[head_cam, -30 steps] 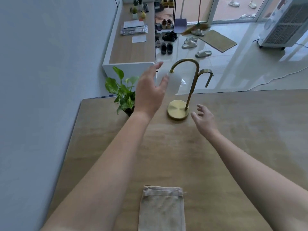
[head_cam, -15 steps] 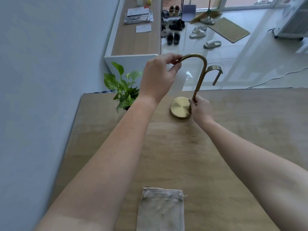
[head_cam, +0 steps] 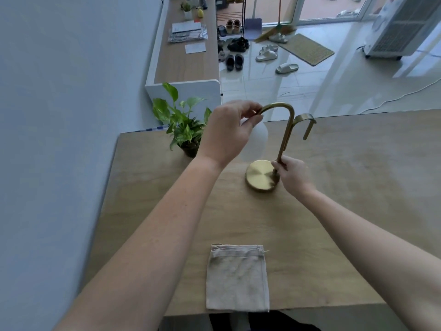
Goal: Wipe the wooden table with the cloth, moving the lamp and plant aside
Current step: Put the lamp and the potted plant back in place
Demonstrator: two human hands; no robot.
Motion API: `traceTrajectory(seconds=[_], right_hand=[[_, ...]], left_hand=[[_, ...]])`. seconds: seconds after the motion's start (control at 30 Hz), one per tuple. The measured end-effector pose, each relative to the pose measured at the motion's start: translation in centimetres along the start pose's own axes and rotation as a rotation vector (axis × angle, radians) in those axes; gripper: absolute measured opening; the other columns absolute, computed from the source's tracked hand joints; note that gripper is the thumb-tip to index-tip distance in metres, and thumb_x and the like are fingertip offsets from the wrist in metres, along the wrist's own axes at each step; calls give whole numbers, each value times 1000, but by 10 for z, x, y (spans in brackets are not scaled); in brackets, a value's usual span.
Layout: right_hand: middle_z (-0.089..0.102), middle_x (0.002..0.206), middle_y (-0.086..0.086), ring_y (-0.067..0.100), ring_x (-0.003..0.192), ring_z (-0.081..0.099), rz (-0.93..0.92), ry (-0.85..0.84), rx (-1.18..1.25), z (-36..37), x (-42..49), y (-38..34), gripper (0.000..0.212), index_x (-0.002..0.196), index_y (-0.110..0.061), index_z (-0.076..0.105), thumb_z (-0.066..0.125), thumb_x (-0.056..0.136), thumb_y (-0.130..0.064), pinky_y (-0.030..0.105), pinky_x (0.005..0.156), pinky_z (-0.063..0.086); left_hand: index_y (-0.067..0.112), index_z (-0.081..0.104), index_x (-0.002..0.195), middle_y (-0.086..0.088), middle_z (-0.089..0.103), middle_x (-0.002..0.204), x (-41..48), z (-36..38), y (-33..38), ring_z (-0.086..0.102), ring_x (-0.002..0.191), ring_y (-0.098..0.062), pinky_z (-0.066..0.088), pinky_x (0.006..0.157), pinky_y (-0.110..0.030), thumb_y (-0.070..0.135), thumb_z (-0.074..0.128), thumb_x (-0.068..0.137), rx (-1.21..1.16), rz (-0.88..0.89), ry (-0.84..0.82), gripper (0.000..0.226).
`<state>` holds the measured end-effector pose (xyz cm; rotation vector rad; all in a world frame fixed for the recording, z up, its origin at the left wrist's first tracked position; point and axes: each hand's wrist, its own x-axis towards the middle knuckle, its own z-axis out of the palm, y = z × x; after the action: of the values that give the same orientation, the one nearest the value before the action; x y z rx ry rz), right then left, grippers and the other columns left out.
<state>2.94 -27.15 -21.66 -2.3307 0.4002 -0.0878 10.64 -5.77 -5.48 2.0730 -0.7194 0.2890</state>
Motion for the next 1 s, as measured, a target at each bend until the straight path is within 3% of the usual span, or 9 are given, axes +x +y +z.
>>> traceTrajectory(seconds=[0.27, 0.4, 0.6, 0.73, 0.87, 1.0], right_hand=[[72, 82, 0, 20, 78, 67, 52, 39, 15, -4, -78, 5, 23, 90, -12, 72, 63, 106, -26, 31, 65, 48], [73, 85, -3, 20, 81, 68, 85, 58, -4, -6, -102, 6, 22, 94, -16, 74, 62, 106, -30, 40, 75, 56], [73, 86, -5, 16, 82, 68, 96, 44, 38, -12, -119, 7, 21, 94, -18, 75, 62, 106, -29, 39, 77, 55], [73, 84, -5, 16, 82, 68, 72, 15, 37, -19, -120, 10, 20, 94, -19, 76, 62, 106, -29, 34, 73, 53], [75, 85, -5, 15, 82, 70, 73, -21, 58, -24, -118, 13, 18, 95, -20, 75, 65, 104, -32, 41, 80, 58], [68, 82, -7, 16, 79, 65, 126, -40, -124, -28, -120, 15, 27, 84, -24, 67, 70, 96, -48, 38, 67, 55]], left_hand=[[14, 82, 109, 6, 80, 98, -58, -3, 29, 73, 92, -5, 60, 88, -37, 15, 80, 94, -73, 33, -33, 15], [18, 83, 109, 7, 79, 97, -75, -4, 43, 72, 92, -5, 60, 89, -38, 18, 80, 94, -56, 49, -58, 15], [17, 84, 108, 7, 81, 98, -89, -4, 64, 72, 91, -3, 60, 89, -33, 18, 81, 94, -45, 43, -59, 15], [18, 85, 109, 9, 82, 97, -91, -2, 71, 74, 93, -2, 62, 90, -36, 19, 83, 92, -64, -17, -72, 16], [23, 83, 115, 13, 81, 99, -95, -7, 73, 74, 100, -1, 62, 93, -39, 32, 82, 94, -103, -116, -72, 23], [21, 80, 123, 12, 79, 104, -110, -19, 62, 71, 102, 1, 60, 88, -24, 37, 75, 100, -173, -268, 61, 28]])
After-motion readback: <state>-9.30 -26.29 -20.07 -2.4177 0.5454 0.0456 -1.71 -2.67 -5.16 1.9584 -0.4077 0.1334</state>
